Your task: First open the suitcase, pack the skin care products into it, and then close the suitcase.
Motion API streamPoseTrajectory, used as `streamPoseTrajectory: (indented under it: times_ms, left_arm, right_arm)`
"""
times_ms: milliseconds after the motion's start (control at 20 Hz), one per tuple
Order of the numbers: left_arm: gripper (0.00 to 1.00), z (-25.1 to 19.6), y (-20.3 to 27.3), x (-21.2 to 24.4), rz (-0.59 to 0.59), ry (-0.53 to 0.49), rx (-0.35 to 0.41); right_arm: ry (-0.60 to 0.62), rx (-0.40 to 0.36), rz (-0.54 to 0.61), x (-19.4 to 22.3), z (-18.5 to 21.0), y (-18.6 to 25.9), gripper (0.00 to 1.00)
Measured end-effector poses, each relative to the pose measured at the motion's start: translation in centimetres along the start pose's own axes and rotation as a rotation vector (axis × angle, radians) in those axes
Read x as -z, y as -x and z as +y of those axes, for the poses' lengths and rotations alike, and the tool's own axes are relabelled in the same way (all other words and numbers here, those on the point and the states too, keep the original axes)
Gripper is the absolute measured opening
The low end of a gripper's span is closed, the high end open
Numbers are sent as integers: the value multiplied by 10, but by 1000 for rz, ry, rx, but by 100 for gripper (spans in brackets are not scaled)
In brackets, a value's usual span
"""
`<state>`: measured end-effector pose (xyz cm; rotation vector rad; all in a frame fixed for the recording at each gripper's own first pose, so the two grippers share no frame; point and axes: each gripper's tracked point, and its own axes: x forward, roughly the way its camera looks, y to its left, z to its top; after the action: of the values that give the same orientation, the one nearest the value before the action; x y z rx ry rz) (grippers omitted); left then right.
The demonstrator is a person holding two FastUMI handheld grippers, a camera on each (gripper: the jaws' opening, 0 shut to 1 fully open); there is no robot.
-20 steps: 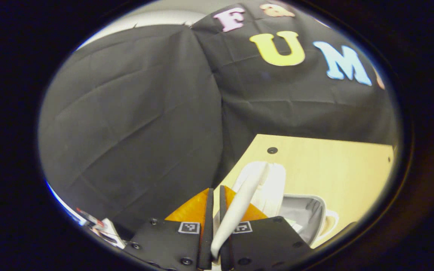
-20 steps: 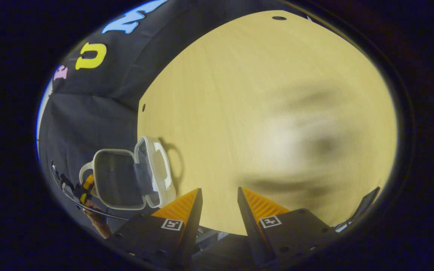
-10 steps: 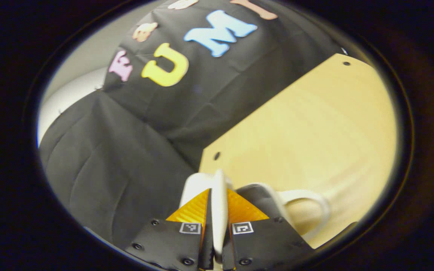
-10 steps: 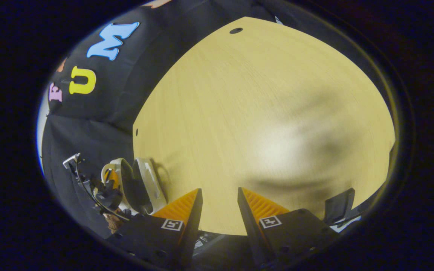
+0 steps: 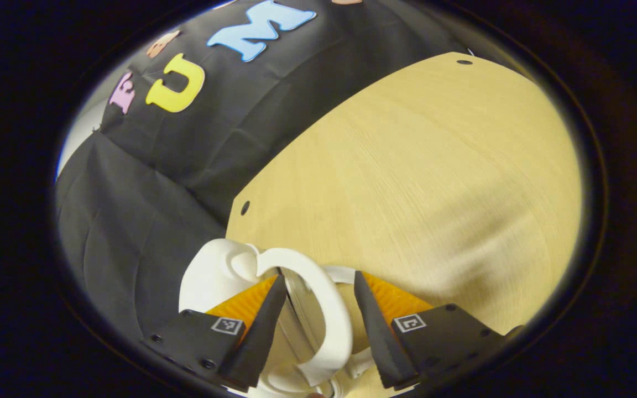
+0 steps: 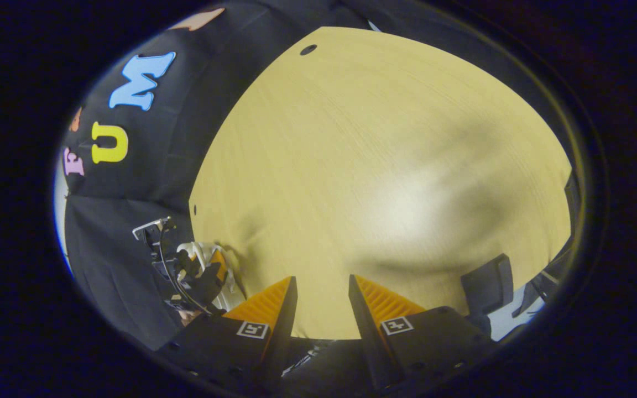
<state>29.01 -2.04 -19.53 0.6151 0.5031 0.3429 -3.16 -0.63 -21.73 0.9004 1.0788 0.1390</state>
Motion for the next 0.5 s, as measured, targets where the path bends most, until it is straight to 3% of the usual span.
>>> streamPoseTrajectory:
  times_ms: [200,350,500]
  left_arm:
    - [98,23,30,-20,-78,28,-34]
    - [98,28,55,-37,-136,35,-35]
    - [98,48,97,-79,-255,73,-43]
  right_arm:
    - [24,-26,5,-2,12,-4,58]
    - [50,-32,2,-5,26,-7,58]
    - [94,-29,-80,-23,38,1,58]
